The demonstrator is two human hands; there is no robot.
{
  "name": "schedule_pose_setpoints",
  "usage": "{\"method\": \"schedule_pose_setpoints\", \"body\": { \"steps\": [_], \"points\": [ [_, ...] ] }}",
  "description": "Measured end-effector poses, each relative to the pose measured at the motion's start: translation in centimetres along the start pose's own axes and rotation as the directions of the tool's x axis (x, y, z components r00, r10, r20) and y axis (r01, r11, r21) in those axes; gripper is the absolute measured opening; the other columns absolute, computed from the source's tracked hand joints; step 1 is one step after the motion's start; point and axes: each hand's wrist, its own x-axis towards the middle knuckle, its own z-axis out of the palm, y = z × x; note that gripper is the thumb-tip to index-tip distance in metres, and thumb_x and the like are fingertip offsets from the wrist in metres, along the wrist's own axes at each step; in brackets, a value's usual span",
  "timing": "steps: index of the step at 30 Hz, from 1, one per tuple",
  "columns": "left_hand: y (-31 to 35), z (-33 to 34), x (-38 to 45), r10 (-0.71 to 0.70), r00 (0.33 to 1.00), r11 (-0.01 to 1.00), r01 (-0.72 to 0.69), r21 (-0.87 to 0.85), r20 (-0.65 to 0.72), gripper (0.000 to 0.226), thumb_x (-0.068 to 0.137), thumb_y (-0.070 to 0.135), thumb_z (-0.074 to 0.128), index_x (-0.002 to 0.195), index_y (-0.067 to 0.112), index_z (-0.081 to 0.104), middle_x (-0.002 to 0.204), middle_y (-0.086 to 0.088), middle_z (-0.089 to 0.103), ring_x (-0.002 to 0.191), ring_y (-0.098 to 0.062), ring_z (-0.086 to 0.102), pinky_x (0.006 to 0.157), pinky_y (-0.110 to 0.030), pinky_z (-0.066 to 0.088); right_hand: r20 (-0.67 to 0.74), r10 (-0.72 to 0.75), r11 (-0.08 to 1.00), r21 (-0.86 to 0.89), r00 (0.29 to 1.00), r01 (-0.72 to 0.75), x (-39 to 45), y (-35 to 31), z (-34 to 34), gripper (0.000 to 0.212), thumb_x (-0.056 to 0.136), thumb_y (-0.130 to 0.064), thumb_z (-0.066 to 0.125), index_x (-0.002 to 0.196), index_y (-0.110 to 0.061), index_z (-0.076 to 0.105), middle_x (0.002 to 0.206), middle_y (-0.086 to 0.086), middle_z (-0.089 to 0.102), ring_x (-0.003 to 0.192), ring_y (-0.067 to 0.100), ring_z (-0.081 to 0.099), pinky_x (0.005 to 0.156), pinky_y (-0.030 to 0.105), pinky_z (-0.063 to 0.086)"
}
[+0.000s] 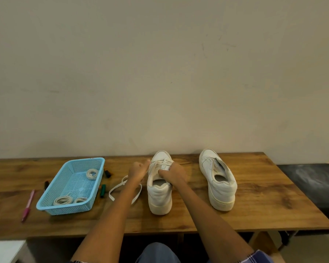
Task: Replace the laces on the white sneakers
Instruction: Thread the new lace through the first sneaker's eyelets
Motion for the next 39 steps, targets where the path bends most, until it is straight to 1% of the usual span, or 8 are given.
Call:
{"method": "schedule_pose_setpoints", "body": {
  "steps": [8, 10, 13, 15, 21, 26, 30, 39],
  "points": [
    [-0.4, -0.1, 0.8, 0.048, 0.987, 0.969, -0.083, 0.233, 0.152, 0.038, 0.102, 0.026, 0.034, 0.076, 0.006, 0.054, 0.072, -0.005, 0.049, 0.063, -0.015, 0.041, 0.066, -0.028, 0.034, -0.001, -0.012, 1.0, 0.003, 1.0, 0.012, -0.1, 0.1, 0.1, 0.043, 0.073, -0.047, 0.064, 0.098, -0.012, 0.058, 0.087, 0.001, 0.057, 0.075, 0.015, 0.053, 0.046, 0.021, 0.031],
    [0.8, 0.1, 0.4, 0.056, 0.998, 0.994, -0.055, -0.096, 0.005, 0.037, 0.104, 0.024, 0.026, 0.092, 0.002, 0.054, 0.078, -0.007, 0.052, 0.067, -0.017, 0.046, 0.065, -0.029, 0.039, -0.002, -0.011, 1.0, 0.016, 1.0, 0.011, -0.1, 0.1, 0.1, 0.042, 0.073, -0.047, 0.065, 0.096, -0.013, 0.057, 0.085, 0.0, 0.056, 0.074, 0.015, 0.052, 0.046, 0.02, 0.029],
    [2.9, -0.4, -0.1, -0.092, 0.977, 0.686, -0.08, -0.724, -0.194, 0.032, 0.104, 0.024, 0.026, 0.08, 0.012, 0.044, 0.072, -0.003, 0.05, 0.064, -0.016, 0.054, 0.057, -0.022, 0.046, 0.019, -0.008, 1.0, 0.026, 1.0, 0.008, -0.2, 0.1, -0.1, 0.039, 0.075, -0.046, 0.065, 0.094, -0.014, 0.056, 0.082, 0.0, 0.055, 0.074, 0.015, 0.052, 0.046, 0.02, 0.028],
    [3.0, -0.7, 0.3, -0.155, 0.968, 0.573, -0.075, -0.816, -0.198, 0.031, 0.103, 0.027, 0.029, 0.077, 0.014, 0.041, 0.065, -0.002, 0.042, 0.051, -0.013, 0.043, 0.043, -0.019, 0.037, 0.032, -0.008, 0.999, 0.034, 0.999, 0.007, -0.1, 0.1, -0.2, 0.039, 0.075, -0.045, 0.065, 0.096, -0.012, 0.058, 0.083, 0.0, 0.056, 0.074, 0.015, 0.052, 0.046, 0.02, 0.029],
    [-0.7, 1.1, 0.6, 0.135, 0.973, 0.987, -0.149, -0.064, -0.187, 0.03, 0.09, 0.04, 0.058, 0.078, 0.014, 0.049, 0.071, 0.001, 0.05, 0.071, -0.017, 0.048, 0.054, -0.024, 0.036, 0.003, -0.003, 1.0, 0.021, 1.0, 0.003, -0.5, -0.1, -0.2, 0.044, 0.075, -0.045, 0.064, 0.103, -0.011, 0.059, 0.084, -0.001, 0.056, 0.075, 0.015, 0.052, 0.046, 0.021, 0.03],
    [-3.5, 1.4, 0.7, 0.254, 0.964, 0.95, -0.234, 0.206, -0.077, 0.025, 0.092, 0.037, 0.056, 0.083, 0.014, 0.06, 0.084, -0.007, 0.066, 0.076, -0.02, 0.057, 0.059, -0.026, 0.038, -0.015, 0.006, 1.0, 0.031, 1.0, -0.006, -0.6, -0.1, -0.2, 0.051, 0.076, -0.046, 0.064, 0.111, -0.011, 0.056, 0.092, 0.0, 0.056, 0.08, 0.015, 0.052, 0.051, 0.021, 0.033],
    [-4.1, 0.5, 0.7, 0.074, 0.994, 0.829, -0.017, 0.559, -0.079, 0.037, 0.094, 0.043, 0.051, 0.088, 0.009, 0.066, 0.083, -0.005, 0.066, 0.081, -0.022, 0.062, 0.065, -0.031, 0.044, -0.018, 0.006, 1.0, 0.022, 1.0, -0.006, -0.4, 0.0, 0.0, 0.051, 0.077, -0.047, 0.063, 0.112, -0.01, 0.055, 0.096, 0.002, 0.06, 0.081, 0.015, 0.052, 0.057, 0.024, 0.037],
    [0.7, 0.8, 0.4, -0.071, 0.997, 0.713, 0.069, 0.697, -0.027, 0.027, 0.095, 0.033, 0.051, 0.078, 0.013, 0.052, 0.075, -0.002, 0.054, 0.082, -0.017, 0.056, 0.07, -0.026, 0.045, -0.011, 0.021, 0.998, 0.066, 1.0, -0.02, -0.6, 0.2, -0.5, 0.052, 0.077, -0.046, 0.063, 0.113, -0.009, 0.055, 0.091, 0.0, 0.054, 0.081, 0.015, 0.052, 0.048, 0.02, 0.03]
  ]
}}
